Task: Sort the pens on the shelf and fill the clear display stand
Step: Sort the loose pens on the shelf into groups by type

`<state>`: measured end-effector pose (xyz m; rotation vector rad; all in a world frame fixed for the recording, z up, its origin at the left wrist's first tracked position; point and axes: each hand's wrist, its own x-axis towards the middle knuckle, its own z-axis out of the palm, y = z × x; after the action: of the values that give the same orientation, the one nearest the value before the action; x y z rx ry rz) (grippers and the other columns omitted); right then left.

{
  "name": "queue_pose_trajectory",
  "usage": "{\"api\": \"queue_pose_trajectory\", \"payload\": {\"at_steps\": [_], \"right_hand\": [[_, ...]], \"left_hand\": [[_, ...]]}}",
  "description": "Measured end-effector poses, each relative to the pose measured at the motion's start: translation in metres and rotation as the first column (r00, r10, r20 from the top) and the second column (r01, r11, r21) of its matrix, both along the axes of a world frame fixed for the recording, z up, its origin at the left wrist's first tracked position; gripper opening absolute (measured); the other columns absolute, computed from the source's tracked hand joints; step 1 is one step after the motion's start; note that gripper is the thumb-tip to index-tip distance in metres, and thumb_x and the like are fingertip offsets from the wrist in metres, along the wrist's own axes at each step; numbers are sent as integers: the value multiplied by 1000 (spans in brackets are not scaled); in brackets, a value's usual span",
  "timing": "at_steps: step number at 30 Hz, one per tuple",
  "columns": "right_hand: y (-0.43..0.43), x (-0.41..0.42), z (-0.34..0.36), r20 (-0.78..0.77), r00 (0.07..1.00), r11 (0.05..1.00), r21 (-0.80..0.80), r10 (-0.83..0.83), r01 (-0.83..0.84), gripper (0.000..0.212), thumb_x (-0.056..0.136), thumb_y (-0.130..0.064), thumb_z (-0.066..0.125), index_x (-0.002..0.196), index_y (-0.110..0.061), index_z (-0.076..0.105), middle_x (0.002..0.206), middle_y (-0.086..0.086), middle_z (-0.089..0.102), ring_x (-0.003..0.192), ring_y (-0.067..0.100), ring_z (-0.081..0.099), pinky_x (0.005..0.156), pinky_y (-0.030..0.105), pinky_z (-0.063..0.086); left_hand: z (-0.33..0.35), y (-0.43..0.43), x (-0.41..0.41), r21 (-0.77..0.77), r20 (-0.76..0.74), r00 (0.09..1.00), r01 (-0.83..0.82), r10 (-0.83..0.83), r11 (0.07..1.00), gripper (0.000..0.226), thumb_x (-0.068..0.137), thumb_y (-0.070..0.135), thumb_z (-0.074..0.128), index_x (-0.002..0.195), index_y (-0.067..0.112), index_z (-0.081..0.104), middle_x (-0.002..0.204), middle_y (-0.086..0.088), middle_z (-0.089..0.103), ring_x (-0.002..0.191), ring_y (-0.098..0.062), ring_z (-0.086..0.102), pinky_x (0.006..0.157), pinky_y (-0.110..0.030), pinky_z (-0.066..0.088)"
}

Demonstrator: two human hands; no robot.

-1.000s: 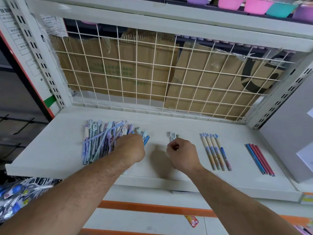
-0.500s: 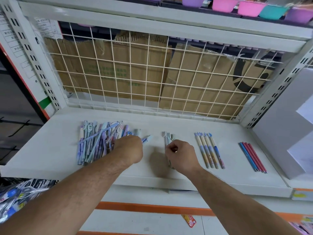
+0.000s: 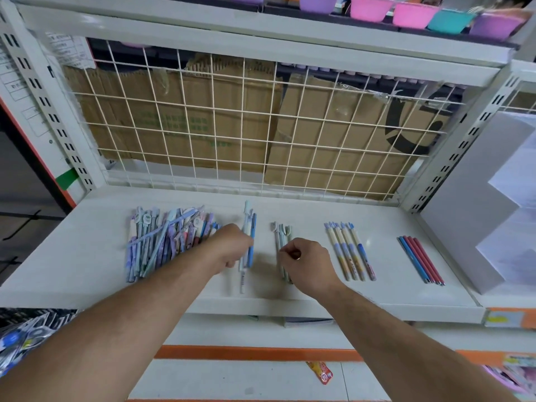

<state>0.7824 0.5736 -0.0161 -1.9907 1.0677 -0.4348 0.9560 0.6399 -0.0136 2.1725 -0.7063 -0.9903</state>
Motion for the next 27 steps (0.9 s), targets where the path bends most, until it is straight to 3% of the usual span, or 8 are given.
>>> {"api": "queue_pose_trajectory", "payload": {"at_steps": [2, 6, 12, 22, 27], "right_hand": [[3, -1, 2, 19, 1000, 999, 38, 10, -11, 10, 92, -25, 67, 85, -19, 70, 72, -7, 66, 57, 2, 55, 52, 9, 40], [7, -7, 4, 66, 998, 987, 157, 18, -28, 18, 89, -38, 73, 87, -20, 69, 74, -4, 68, 60, 11, 58, 60, 25, 47], [-2, -31, 10, 155, 987, 961, 278, -45, 0, 27, 89, -30, 76, 94, -6, 66, 75, 4, 70, 52, 13, 56, 44, 19, 40], [-49, -95, 7, 94, 984, 949, 291, -151, 118, 3, 90, -10, 66, 90, -8, 64, 71, 6, 67, 48, 13, 58, 44, 26, 44], [-82, -137, 0, 17, 976, 956, 207, -215, 207, 4, 88, -9, 64, 91, -9, 67, 75, 11, 71, 52, 15, 60, 46, 26, 48]], "left_hand": [[1, -2, -5, -127, -264, 960, -126, 89, 984, 16, 96, 12, 53, 80, 9, 51, 65, -4, 34, 52, -15, 28, 49, -25, 20], [3, -6, -23, -199, -398, 916, -141, 52, 970, 17, 99, 13, 55, 83, 7, 55, 70, -8, 41, 51, -12, 33, 42, -22, 25], [4, -24, -56, -215, -428, 903, -78, -23, 973, 13, 96, 9, 54, 83, 9, 56, 71, -8, 50, 52, -14, 36, 46, -23, 24], [7, -74, -126, -207, -436, 899, -62, -36, 976, 16, 99, 10, 55, 83, 9, 55, 54, 0, 47, 47, -11, 35, 44, -22, 25], [4, -103, -154, -214, -462, 886, -74, -34, 974, 13, 97, 12, 59, 85, 8, 59, 53, 0, 54, 45, -10, 37, 43, -22, 26]]}}
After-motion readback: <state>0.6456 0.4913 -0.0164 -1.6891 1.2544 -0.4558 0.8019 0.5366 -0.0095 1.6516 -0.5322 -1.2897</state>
